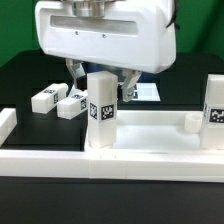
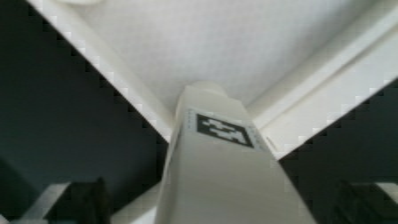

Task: Assemble desk

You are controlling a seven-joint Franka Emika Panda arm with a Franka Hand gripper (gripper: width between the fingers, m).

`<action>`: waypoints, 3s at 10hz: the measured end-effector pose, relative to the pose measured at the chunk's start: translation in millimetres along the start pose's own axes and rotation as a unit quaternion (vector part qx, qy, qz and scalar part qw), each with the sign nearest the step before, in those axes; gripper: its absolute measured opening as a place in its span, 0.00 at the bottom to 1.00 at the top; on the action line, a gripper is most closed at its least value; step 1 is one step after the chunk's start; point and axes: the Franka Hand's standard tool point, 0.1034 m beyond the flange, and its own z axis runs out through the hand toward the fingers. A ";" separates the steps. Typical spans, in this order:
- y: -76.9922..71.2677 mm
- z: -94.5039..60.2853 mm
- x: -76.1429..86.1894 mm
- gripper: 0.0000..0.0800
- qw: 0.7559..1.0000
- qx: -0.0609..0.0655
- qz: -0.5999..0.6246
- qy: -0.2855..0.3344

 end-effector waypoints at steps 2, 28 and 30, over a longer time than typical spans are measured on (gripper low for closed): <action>-2.1 0.1 -0.9 0.81 0.995 -0.001 -0.104 0.001; 6.3 1.3 3.3 0.36 0.998 0.006 -0.059 -0.004; 6.6 1.6 3.4 0.36 1.000 0.009 0.020 -0.006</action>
Offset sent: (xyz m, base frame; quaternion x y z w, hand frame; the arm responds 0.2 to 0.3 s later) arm 0.0012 -0.0005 0.0006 -0.0008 0.0114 -0.2103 0.9776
